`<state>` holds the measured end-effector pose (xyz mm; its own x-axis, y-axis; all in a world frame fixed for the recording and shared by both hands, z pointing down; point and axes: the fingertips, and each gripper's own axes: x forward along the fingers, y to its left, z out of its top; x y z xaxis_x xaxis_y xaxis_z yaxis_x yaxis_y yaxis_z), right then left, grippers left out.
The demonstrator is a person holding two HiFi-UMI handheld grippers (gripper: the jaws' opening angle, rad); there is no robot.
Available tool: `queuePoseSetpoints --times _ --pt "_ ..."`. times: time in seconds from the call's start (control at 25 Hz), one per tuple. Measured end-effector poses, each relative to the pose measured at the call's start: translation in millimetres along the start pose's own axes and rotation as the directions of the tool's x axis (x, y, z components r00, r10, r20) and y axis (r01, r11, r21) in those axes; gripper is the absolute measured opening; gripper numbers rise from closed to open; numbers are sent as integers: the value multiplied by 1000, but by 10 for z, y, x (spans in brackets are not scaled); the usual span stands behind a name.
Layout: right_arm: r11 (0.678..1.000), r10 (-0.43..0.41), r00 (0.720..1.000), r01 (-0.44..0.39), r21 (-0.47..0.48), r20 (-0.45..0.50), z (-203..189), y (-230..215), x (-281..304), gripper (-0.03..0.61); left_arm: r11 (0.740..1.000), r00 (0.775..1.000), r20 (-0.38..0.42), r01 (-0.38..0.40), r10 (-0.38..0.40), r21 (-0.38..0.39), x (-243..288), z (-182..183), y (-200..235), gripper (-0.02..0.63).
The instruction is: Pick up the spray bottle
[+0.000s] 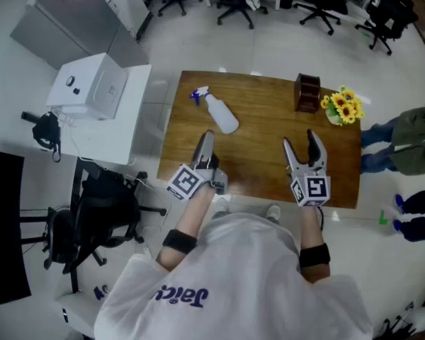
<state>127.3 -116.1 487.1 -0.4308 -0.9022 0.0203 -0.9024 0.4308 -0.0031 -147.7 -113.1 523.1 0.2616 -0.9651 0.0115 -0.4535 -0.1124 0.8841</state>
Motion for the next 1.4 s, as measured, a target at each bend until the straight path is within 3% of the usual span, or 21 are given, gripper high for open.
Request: queuePoseSetpoints --times 0.2,0.52,0.8,1.16,1.4 --pt "1000 27 999 -27 8 24 18 73 147 328 998 1000 -18 18 -17 62 129 107 37 235" --pt "998 63 998 -63 5 8 8 195 388 328 990 997 -73 -26 36 136 460 308 269 235" --pt "996 94 995 -94 2 -28 -49 293 579 328 974 980 -177 -50 90 220 868 378 562 235" --pt "993 114 991 -113 19 -71 -168 377 744 328 944 919 -326 -119 221 307 1431 397 1084 234" --pt "993 113 990 -110 37 -88 -257 361 805 328 905 830 -437 -174 347 388 1795 353 1550 233"
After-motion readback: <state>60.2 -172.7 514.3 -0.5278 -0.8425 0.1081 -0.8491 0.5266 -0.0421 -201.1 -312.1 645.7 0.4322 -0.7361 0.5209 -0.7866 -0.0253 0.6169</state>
